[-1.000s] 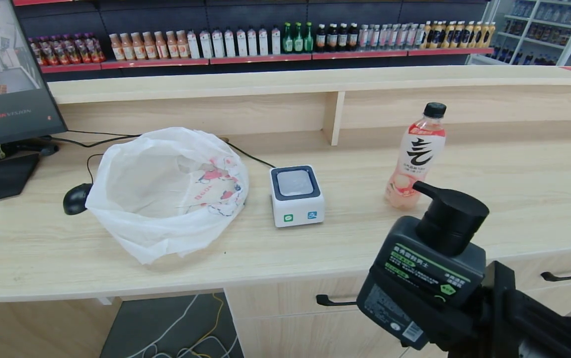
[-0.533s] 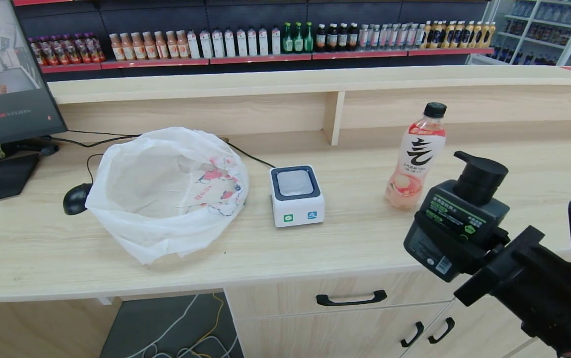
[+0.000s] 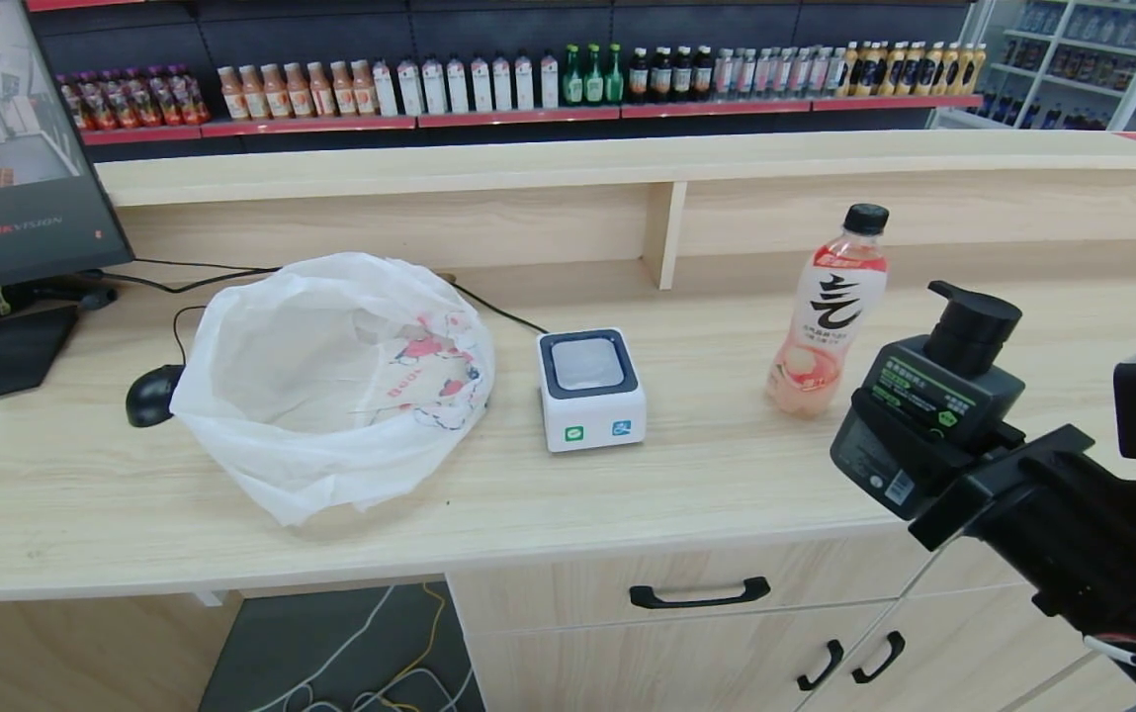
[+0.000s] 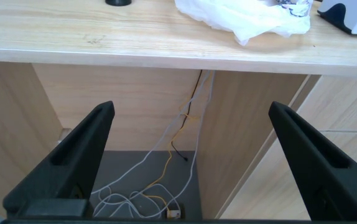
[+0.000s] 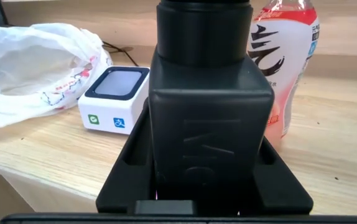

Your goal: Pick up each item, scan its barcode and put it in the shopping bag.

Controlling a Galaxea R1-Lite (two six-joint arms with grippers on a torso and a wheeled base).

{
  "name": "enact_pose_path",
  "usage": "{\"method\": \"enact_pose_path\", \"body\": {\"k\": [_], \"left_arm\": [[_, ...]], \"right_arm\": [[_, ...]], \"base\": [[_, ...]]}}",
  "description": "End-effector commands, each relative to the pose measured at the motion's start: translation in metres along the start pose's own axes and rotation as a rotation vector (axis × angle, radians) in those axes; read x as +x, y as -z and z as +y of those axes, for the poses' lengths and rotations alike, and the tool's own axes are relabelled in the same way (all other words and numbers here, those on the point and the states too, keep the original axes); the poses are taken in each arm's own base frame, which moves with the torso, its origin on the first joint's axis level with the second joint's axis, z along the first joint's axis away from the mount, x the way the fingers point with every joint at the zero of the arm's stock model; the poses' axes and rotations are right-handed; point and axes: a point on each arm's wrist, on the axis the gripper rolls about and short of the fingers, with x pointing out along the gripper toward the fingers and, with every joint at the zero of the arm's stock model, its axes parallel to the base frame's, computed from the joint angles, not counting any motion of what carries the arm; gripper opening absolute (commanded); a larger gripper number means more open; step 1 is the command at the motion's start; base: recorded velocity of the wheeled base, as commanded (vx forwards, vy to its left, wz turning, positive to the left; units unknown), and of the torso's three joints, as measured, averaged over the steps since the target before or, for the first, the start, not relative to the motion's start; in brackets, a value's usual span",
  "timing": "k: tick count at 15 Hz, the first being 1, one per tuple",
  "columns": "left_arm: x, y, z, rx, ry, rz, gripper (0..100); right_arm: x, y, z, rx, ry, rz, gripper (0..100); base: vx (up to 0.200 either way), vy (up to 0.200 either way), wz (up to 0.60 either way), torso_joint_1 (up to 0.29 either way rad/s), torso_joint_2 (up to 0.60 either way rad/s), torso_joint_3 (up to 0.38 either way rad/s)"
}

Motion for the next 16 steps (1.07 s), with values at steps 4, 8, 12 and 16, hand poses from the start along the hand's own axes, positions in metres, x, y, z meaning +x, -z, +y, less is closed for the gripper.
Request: {"method": "enact_pose_path", "body": {"k": [4,8,12,16], "left_arm": [[0.0,0.0,0.0,-0.003,-0.001,0.0,100],[0.0,0.0,0.0,0.0,-0.001,0.0,100],[0.0,0.0,0.0,0.0,-0.001,0.0,100],[0.0,0.0,0.0,-0.002,-0.001,0.0,100]], "right_arm": [[0.0,0.0,0.0,0.039,0.0,-0.002,0],[-0.002,-0.006,-0.001,0.043,0.0,-0.027,0],[0.002,-0.009,-0.001,0.039,0.003,-0.045,0],[0.011,-0.012,-0.005,0.034,0.026,-0.068,0]], "base": [[0.0,0.0,0.0,0.0,0.0,0.0],[0.0,0.0,0.0,0.0,0.0,0.0],[-0.15,0.0,0.0,0.005,0.01,0.003],[-0.05,0.0,0.0,0.007,0.0,-0.001]]}}
